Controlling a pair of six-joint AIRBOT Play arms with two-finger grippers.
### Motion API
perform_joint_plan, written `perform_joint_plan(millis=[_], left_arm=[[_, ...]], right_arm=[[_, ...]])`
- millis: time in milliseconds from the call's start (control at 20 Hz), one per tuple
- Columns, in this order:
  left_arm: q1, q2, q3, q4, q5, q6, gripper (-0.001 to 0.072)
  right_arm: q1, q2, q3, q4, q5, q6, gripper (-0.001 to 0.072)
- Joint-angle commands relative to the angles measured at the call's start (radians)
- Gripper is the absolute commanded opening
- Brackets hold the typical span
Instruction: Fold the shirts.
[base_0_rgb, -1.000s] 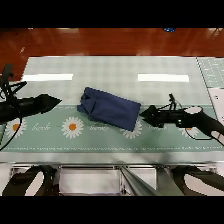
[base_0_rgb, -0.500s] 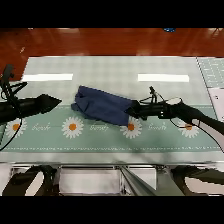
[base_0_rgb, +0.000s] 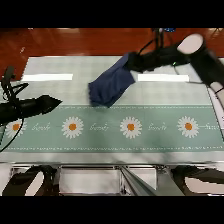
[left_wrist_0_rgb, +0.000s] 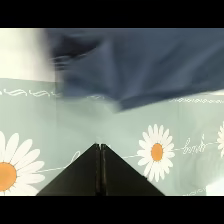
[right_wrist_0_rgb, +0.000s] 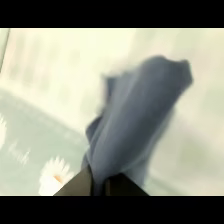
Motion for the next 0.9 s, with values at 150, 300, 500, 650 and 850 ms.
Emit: perform_joint_plan(millis=[150,300,500,650,850], left_arm=[[0.0,-0.001,-0.013,0.0,0.006,0.0,0.0024],[-0.001,0.0,-0.013,0.0,0.005,0.0,0.0024],[0.0,0.0,-0.013,0.0,-0.007,0.001,0.0024],[-0.001,0.0,-0.013,0.0,-0.006,0.001,0.0024],[-0.001,0.0,-0.013,0.0,-0.004,0.018,0.0024]], right_arm=[[-0.262,0.0,0.355,-0.154,0.214,0.165,0.0022],[-0.47,0.006,0.413,-0.109,0.315,0.193,0.0022],[-0.775,0.034,0.413,-0.056,0.437,0.247,0.0021],[-0.959,0.043,0.412,-0.047,0.555,0.248,0.0021],[-1.109,0.045,0.397,-0.179,0.775,0.213,0.0021]])
